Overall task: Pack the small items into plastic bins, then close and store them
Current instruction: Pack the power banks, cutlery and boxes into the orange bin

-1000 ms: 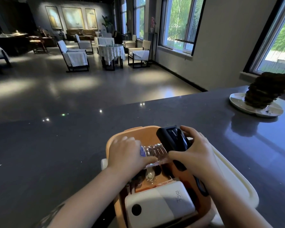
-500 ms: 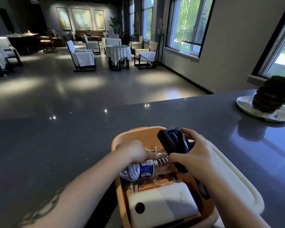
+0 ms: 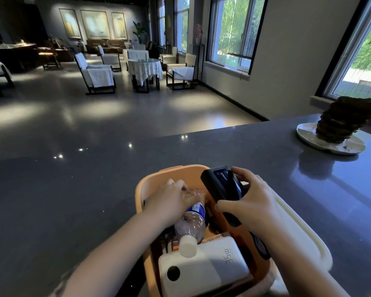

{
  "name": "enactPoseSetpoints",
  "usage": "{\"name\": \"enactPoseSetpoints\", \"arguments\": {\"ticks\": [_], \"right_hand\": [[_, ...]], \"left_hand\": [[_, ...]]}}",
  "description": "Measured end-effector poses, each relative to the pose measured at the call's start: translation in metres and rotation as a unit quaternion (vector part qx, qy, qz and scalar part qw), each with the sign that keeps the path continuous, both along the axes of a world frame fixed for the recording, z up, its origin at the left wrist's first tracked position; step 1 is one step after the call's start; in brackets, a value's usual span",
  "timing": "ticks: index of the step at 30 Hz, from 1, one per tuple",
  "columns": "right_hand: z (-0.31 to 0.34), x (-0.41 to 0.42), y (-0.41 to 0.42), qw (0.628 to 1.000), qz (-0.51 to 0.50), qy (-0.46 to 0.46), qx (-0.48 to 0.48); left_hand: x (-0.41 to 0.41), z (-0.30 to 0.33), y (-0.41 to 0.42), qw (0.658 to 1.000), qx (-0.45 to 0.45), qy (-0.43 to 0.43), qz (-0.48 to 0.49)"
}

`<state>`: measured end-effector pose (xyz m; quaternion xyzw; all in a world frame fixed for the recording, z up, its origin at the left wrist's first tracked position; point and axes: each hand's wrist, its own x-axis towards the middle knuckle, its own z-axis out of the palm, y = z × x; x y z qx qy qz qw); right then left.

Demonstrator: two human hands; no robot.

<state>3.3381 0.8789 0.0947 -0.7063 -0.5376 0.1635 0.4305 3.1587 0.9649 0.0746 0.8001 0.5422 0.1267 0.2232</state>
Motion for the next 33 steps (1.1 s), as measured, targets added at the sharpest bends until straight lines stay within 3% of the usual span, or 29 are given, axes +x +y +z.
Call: {"name": "enactPoseSetpoints", "arguments": {"ticks": [3, 8, 14, 17, 20, 25, 33], "right_hand": [[-0.003, 0.000, -0.001, 1.000, 0.000, -0.003, -0.008], [-0.004, -0.002, -0.002, 0.999, -0.002, -0.026, -0.038], [-0.008, -0.006, -0.002, 0.995, -0.001, -0.067, -0.071], [-0.006, -0.008, -0.003, 0.994, -0.001, -0.084, -0.076], [-0.002, -0.007, -0.003, 0.991, 0.000, -0.097, -0.089], [0.006, -0.002, -0.009, 0.986, -0.010, -0.115, -0.117], [0.013, -0.020, -0.010, 0.947, 0.005, -0.270, -0.176]], "left_hand": [[-0.009, -0.002, -0.018, 0.997, -0.048, -0.049, -0.036], [-0.015, -0.014, -0.026, 0.992, -0.038, -0.109, -0.058], [-0.019, -0.015, -0.021, 0.987, -0.027, -0.136, -0.086], [-0.020, -0.015, -0.018, 0.989, -0.021, -0.108, -0.101], [-0.022, -0.016, -0.023, 0.991, -0.008, -0.115, -0.069], [-0.032, -0.017, -0.040, 0.978, 0.054, -0.198, 0.028], [-0.042, -0.021, -0.051, 0.986, 0.104, -0.125, 0.028]]}}
